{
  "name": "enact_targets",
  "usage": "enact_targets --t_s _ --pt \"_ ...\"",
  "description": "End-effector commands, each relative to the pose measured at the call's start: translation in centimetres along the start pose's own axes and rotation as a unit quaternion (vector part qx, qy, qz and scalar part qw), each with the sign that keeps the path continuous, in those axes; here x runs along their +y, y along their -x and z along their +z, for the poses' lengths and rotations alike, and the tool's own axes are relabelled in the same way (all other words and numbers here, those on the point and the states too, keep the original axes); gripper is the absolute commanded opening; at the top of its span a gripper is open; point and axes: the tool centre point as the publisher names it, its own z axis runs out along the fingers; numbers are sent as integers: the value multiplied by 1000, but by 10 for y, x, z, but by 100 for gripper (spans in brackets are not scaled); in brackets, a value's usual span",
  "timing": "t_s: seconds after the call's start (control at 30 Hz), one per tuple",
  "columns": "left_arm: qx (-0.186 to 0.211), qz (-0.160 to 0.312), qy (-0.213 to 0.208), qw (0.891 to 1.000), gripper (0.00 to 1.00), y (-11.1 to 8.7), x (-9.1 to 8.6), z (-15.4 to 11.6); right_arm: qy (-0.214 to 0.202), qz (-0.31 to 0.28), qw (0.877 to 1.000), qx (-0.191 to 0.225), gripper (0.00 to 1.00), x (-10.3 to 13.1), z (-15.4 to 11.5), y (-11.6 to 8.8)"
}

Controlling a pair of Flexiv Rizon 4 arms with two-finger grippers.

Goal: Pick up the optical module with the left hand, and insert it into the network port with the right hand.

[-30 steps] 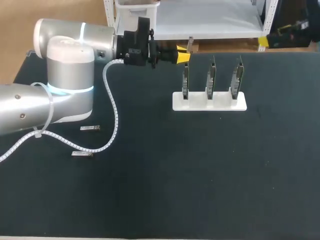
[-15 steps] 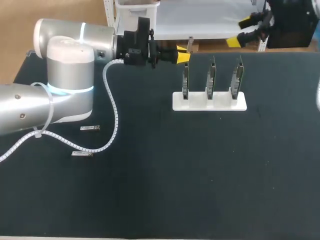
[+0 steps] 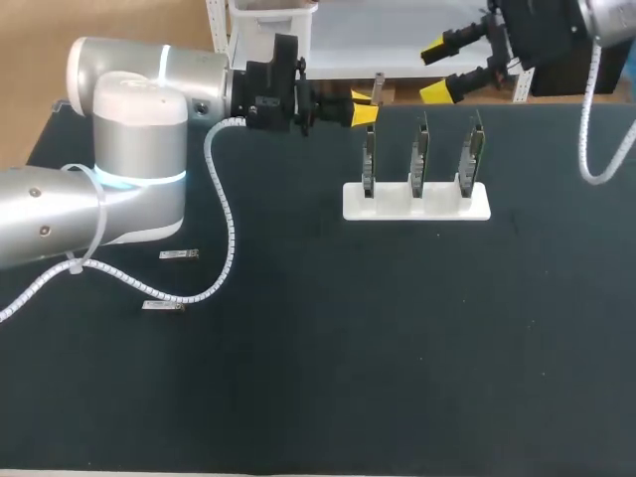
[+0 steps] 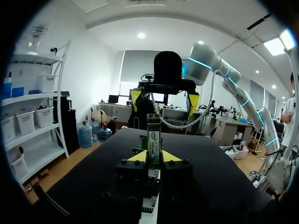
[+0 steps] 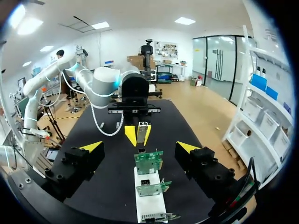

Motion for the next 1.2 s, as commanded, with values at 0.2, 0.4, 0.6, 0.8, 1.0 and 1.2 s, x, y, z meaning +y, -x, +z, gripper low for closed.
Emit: enact_targets --t_s 0.2,0.4,0.6,0.8,1.0,1.2 --pt "-1 1 2 1000 0 0 -2 -1 131 13 991 -18 100 -10 15 2" --pt "-1 1 2 1000 0 0 -2 -1 96 17 995 -28 100 -5 20 5" --pt "-1 1 2 1000 0 0 -2 -1 56 16 998 -28 100 5 24 6" --pt "-1 1 2 1000 0 0 -2 -1 35 23 999 -29 100 13 24 7" --pt "-1 1 2 1000 0 0 -2 -1 34 26 999 -29 100 17 26 7" --pt "-1 1 2 1000 0 0 -2 -1 31 26 999 -31 100 16 32 9"
